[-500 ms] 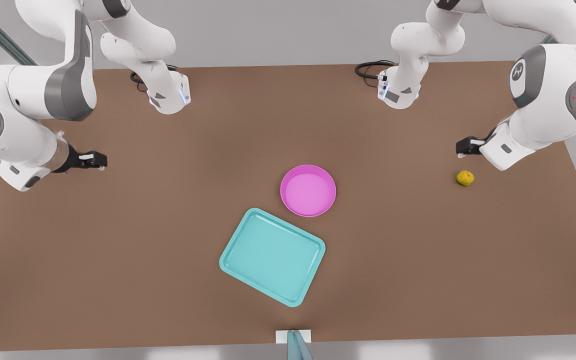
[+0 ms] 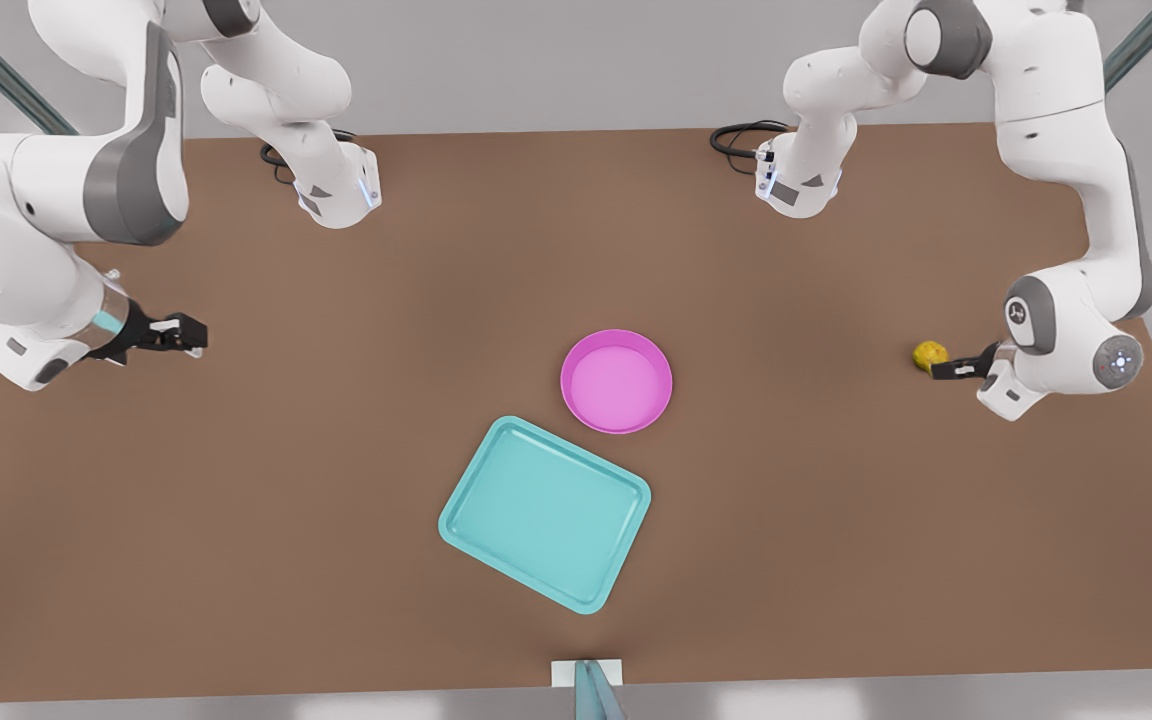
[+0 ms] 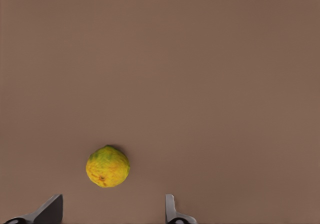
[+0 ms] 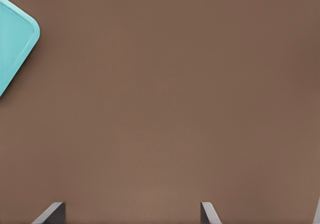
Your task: Place the orange on the plate with the left arm and the plate on the tray with the right arm
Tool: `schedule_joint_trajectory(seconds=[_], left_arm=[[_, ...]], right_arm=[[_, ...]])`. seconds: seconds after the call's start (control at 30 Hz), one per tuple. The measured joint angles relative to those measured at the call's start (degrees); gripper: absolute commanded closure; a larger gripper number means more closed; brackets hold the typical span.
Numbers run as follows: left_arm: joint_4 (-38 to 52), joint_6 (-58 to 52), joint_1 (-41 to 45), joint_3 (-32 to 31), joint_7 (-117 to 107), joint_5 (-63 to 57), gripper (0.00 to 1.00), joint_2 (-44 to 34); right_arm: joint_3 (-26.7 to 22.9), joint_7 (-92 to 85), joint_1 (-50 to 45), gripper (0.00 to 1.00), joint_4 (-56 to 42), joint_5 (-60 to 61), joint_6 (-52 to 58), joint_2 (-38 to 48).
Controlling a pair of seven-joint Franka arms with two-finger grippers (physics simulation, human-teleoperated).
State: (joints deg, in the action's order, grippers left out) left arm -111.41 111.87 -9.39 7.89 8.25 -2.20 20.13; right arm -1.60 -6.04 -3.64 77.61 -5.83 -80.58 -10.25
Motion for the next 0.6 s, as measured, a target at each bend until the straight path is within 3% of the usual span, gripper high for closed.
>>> schedule_joint_trajectory(seconds=[0.2,0.6], left_arm=[[-12.8,14.4,-1.0,2.3,5.8,0.1,0.00,-2.1],[-19.0,23.1,-1.0,3.6,12.9,0.1,0.00,-0.5]], right_arm=[[0.0,-0.3,-0.1,0.00,0.0,0.1,-0.3,-0.2],[0.0,-0.7,-0.1,0.00,0.0,0.4,-0.4,-0.4]])
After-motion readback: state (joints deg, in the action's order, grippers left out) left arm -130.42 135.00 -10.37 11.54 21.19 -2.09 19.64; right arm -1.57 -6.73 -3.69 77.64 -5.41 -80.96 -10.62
